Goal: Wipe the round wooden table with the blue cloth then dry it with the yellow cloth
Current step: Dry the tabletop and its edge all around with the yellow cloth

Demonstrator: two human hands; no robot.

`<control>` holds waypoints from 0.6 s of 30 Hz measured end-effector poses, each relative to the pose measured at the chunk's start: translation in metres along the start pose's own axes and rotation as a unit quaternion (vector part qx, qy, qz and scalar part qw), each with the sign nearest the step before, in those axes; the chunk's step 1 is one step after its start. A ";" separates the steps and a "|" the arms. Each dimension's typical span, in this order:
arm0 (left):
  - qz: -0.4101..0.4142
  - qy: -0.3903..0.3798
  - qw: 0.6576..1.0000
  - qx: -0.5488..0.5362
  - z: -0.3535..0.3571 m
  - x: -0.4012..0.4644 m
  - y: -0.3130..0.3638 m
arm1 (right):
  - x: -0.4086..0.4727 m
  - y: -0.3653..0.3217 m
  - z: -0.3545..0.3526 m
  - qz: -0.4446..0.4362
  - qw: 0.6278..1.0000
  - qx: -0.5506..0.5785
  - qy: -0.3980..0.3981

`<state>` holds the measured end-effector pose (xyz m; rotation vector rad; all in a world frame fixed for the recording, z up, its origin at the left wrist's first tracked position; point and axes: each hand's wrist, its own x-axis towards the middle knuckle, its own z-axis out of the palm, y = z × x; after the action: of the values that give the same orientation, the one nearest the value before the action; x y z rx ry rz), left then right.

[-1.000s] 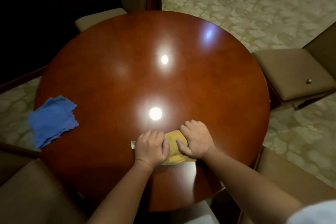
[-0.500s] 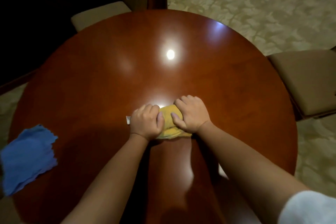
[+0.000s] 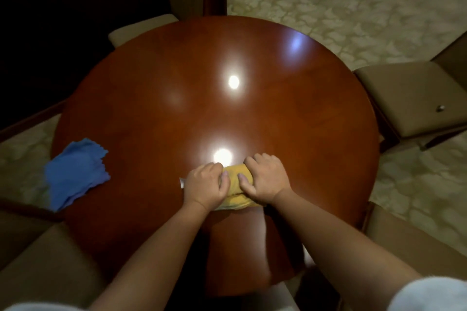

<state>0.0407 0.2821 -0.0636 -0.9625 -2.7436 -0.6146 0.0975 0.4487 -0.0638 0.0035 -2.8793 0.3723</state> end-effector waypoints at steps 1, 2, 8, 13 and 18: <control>-0.003 -0.007 1.000 -0.002 -0.004 -0.012 0.003 | -0.012 -0.007 -0.002 0.002 1.000 -0.002 -0.003; -0.003 -0.013 1.000 -0.003 -0.007 -0.025 0.006 | -0.024 -0.014 -0.004 0.004 1.000 -0.003 -0.006; 0.022 -0.022 1.000 -0.002 -0.028 -0.085 0.020 | -0.085 -0.049 -0.011 0.005 1.000 -0.005 -0.002; 0.037 -0.023 0.999 0.013 -0.026 -0.098 0.020 | -0.097 -0.050 -0.009 -0.020 0.999 -0.017 0.022; 0.068 -0.014 0.997 0.032 -0.018 -0.072 0.005 | -0.063 -0.034 0.000 -0.068 0.997 -0.010 0.022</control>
<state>0.1000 0.2378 -0.0663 -1.1407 -2.6758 -0.4913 0.1604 0.4138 -0.0696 0.1841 -2.8202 0.3143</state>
